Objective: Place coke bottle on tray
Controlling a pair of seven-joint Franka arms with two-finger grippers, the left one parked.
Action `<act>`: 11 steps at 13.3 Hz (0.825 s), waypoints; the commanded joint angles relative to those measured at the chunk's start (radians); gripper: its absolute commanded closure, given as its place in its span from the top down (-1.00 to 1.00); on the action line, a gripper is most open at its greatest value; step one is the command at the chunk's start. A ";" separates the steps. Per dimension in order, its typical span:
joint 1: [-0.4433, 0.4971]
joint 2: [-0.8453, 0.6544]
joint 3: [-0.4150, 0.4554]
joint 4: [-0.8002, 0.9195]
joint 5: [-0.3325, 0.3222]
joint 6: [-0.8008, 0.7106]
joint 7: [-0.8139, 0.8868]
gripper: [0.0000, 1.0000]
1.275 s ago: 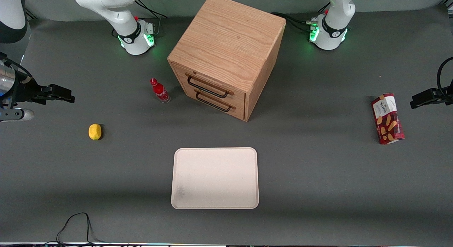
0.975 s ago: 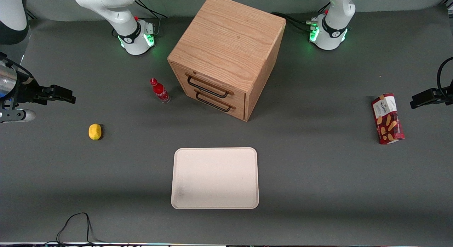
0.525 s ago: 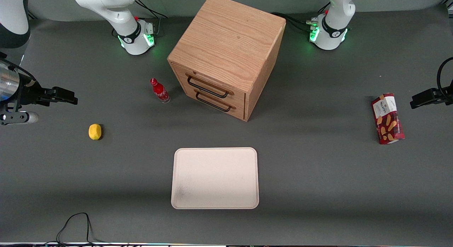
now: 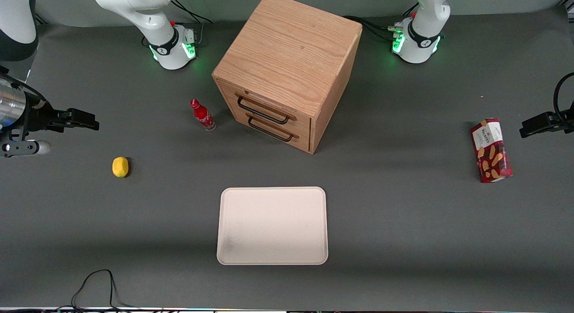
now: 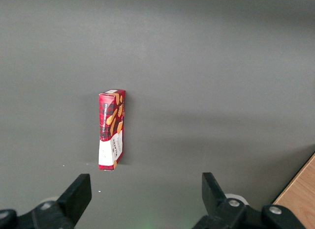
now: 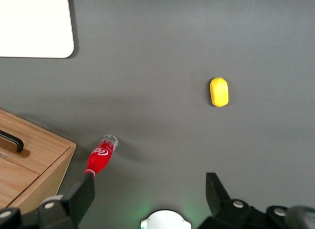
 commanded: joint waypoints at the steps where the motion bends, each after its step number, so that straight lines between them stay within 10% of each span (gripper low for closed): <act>1: 0.013 -0.021 -0.004 0.017 0.017 -0.061 -0.011 1.00; 11: 0.196 -0.389 0.005 -0.351 0.028 -0.070 0.187 1.00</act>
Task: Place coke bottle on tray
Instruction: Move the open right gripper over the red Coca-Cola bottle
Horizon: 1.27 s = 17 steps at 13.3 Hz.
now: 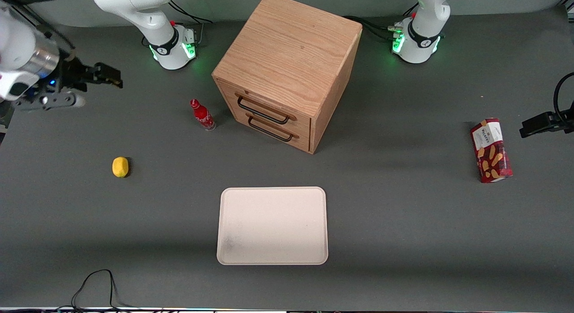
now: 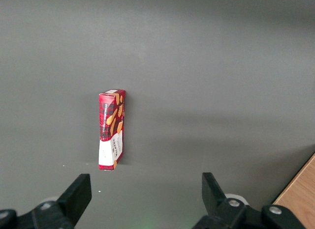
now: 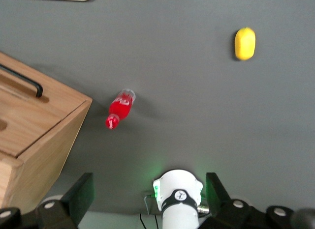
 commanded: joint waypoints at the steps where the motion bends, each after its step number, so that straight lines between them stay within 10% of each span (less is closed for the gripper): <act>1: 0.077 -0.167 -0.006 -0.170 0.018 0.040 0.097 1.00; 5: 0.214 -0.277 -0.006 -0.311 0.023 0.106 0.240 1.00; 17: 0.222 -0.334 0.037 -0.641 0.073 0.436 0.276 1.00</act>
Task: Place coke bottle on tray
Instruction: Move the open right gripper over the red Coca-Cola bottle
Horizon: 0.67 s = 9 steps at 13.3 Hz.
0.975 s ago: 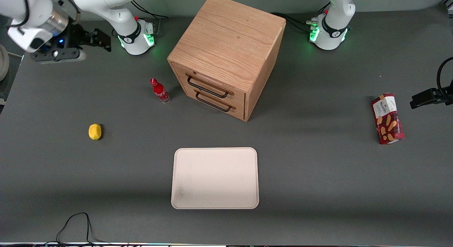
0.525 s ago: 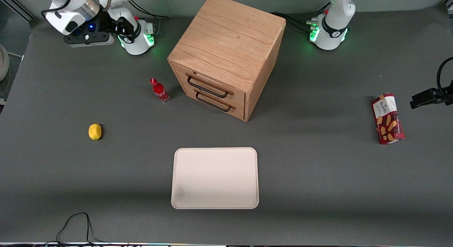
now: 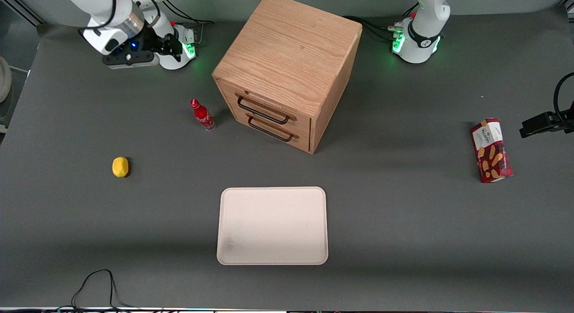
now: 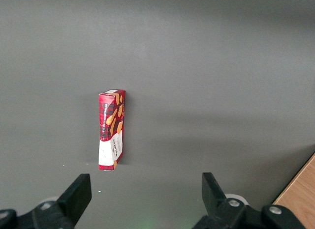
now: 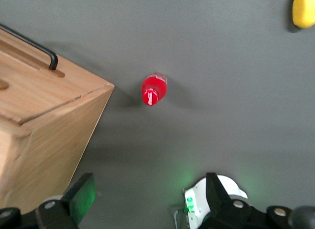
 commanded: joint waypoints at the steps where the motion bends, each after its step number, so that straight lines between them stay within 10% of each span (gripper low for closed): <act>1: 0.003 0.024 -0.002 -0.074 0.022 0.110 0.019 1.00; 9: 0.021 0.184 0.001 -0.217 0.021 0.429 0.021 1.00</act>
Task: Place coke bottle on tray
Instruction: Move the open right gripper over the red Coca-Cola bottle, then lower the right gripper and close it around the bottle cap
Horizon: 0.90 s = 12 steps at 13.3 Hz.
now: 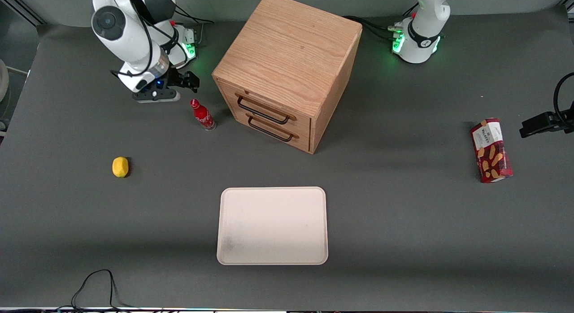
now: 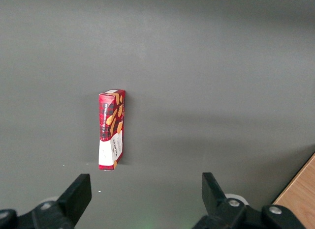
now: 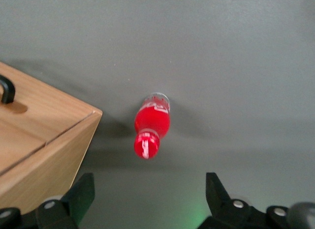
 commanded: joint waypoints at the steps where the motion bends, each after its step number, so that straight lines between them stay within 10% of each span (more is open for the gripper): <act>1: 0.038 0.059 0.000 -0.023 0.019 0.093 0.029 1.00; 12: 0.064 0.131 0.000 -0.057 0.009 0.191 0.031 0.96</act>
